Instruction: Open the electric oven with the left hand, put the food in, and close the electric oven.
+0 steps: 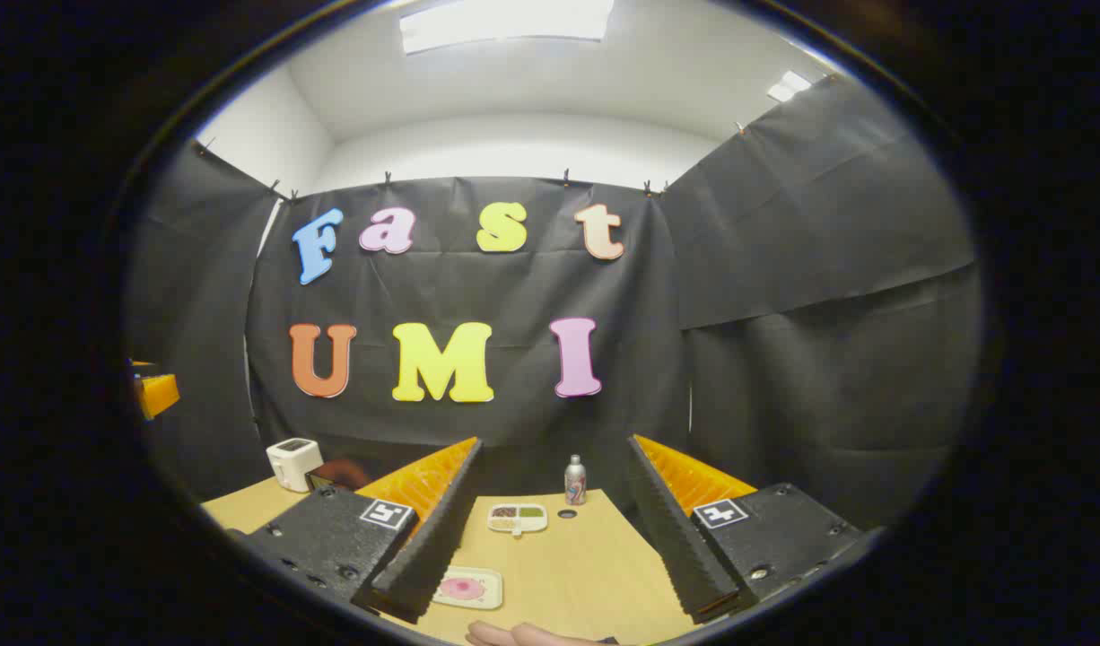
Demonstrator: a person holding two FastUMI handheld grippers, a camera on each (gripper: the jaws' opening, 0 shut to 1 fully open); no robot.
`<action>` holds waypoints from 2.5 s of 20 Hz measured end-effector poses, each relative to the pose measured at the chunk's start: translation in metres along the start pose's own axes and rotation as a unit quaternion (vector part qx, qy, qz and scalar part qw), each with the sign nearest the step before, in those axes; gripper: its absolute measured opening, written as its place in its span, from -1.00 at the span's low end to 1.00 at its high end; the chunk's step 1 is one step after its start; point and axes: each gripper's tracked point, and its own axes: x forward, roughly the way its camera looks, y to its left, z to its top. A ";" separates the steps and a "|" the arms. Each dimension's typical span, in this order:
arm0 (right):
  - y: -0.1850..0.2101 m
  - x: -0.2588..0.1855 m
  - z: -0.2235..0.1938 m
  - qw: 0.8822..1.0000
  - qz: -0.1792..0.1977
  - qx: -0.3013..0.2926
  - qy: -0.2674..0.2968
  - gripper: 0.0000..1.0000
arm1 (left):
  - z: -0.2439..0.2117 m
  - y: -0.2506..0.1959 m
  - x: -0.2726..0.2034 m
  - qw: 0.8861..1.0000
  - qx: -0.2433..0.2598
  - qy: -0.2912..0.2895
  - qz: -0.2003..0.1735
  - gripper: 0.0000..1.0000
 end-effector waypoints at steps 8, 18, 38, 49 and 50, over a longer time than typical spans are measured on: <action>-0.002 -0.002 0.001 1.000 0.004 0.000 -0.011 0.93 | -0.010 0.006 0.006 1.000 0.002 0.003 0.016 0.92; -0.004 0.008 -0.008 1.000 0.008 0.006 -0.015 0.93 | -0.036 0.013 0.045 1.000 -0.014 0.011 0.024 0.92; -0.040 0.021 -0.030 1.000 0.000 0.001 -0.017 0.94 | -0.229 -0.067 0.295 0.985 -0.035 0.162 -0.056 0.90; -0.063 0.013 -0.029 0.999 -0.001 0.000 -0.034 0.94 | -0.274 -0.076 0.321 0.973 -0.017 0.222 -0.058 0.92; -0.062 0.012 -0.030 0.999 0.003 0.002 -0.033 0.93 | -0.272 -0.076 0.324 0.973 -0.017 0.223 -0.060 0.91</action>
